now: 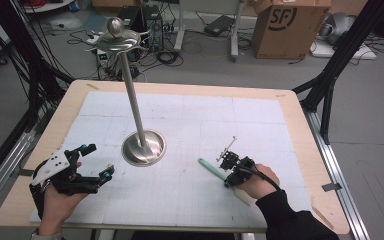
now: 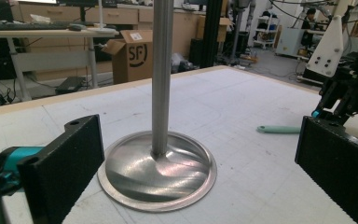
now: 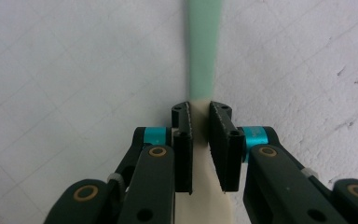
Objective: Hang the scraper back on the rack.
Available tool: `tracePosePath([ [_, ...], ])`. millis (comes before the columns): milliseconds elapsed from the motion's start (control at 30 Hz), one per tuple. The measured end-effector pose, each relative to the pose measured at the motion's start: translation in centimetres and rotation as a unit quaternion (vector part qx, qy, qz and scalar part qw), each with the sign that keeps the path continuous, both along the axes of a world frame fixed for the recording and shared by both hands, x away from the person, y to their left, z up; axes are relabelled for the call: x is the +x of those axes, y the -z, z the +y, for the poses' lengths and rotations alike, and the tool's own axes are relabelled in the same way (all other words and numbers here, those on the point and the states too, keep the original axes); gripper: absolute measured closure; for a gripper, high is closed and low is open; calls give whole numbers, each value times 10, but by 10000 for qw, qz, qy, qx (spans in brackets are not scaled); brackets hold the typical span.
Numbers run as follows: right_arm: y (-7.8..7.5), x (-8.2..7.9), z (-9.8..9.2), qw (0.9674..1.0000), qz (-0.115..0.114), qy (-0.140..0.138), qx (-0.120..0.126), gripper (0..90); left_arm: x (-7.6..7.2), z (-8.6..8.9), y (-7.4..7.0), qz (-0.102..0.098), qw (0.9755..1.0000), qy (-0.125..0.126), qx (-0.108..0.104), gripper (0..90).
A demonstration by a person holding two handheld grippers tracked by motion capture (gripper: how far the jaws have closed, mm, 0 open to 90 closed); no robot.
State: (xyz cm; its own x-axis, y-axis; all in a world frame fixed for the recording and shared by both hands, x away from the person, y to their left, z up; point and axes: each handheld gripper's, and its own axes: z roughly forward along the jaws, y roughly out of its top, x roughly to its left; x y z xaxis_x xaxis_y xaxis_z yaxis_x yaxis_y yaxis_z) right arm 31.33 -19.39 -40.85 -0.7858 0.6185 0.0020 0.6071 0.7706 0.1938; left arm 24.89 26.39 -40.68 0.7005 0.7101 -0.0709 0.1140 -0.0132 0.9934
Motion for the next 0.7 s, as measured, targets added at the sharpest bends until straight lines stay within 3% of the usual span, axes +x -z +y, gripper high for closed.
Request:
tracePosePath([
  [167,-1,-1,-2,10000,-11,18,92,807,0,1,0,-8,10000,-1,-10,17],
  [367,-7,-10,-16,9971,-226,88,723,807,0,4,0,-4,10000,-45,-46,17],
  [567,-24,-25,-28,9886,-676,38,1347,806,-1,4,-1,-22,10000,-60,-37,17],
  [700,-36,-33,-39,9757,-1088,-1,1904,806,-1,4,-1,-32,10000,-44,-23,17],
])
